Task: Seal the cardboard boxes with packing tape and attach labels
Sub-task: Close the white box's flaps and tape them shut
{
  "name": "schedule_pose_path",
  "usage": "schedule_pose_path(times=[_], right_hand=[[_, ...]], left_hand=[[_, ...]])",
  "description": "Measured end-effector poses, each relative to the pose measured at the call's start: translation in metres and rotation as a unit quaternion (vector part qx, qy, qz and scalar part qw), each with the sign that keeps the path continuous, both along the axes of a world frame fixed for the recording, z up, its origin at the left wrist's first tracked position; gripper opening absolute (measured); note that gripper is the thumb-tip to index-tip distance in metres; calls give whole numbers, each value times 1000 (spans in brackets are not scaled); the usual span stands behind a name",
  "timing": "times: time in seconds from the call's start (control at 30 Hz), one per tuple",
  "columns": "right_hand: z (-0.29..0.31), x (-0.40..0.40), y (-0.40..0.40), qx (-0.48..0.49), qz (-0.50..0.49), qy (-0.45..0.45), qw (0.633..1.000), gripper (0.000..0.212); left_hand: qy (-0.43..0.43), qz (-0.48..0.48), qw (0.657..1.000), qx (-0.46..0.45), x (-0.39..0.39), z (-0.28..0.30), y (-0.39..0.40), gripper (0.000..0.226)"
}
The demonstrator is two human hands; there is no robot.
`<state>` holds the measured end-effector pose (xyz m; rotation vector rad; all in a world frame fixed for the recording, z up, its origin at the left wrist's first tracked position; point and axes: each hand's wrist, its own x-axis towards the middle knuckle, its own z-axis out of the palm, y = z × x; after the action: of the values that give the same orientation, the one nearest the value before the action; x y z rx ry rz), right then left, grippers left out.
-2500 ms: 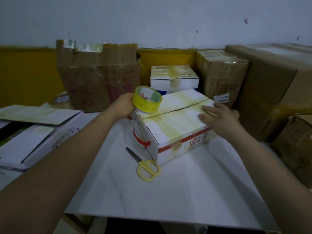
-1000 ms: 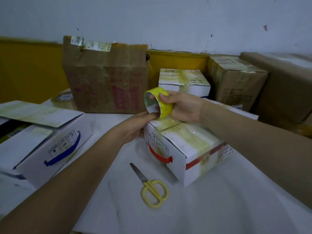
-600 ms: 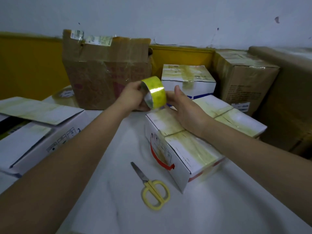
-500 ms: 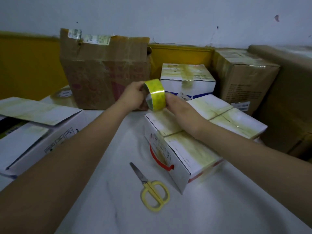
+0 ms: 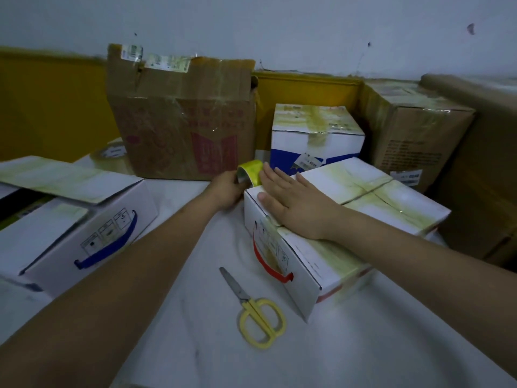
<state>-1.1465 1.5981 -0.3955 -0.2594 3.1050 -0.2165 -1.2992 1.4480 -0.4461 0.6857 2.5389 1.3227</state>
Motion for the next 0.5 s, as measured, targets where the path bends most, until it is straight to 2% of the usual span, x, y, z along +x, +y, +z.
schedule_pose_path(times=[0.13,0.23,0.3,0.4,0.43,0.5], right_hand=[[10,-3,-2,30,12,-12,999,66],[22,-6,-5,110,5,-23,994,65],[34,0,-16,161,12,6,987,62],[46,37,-58,160,55,146,975,39],[42,57,-75,153,60,143,976,28],[19,94,-105,174,46,78,981,17]], left_hand=[[-32,19,997,-66,12,12,-24,38],[67,20,981,-181,34,18,-50,50],[103,14,983,-153,48,19,-63,46],[84,-5,993,-82,66,18,-76,30],[76,-10,995,-61,70,15,-79,24],[75,-24,996,-38,82,10,-84,18]])
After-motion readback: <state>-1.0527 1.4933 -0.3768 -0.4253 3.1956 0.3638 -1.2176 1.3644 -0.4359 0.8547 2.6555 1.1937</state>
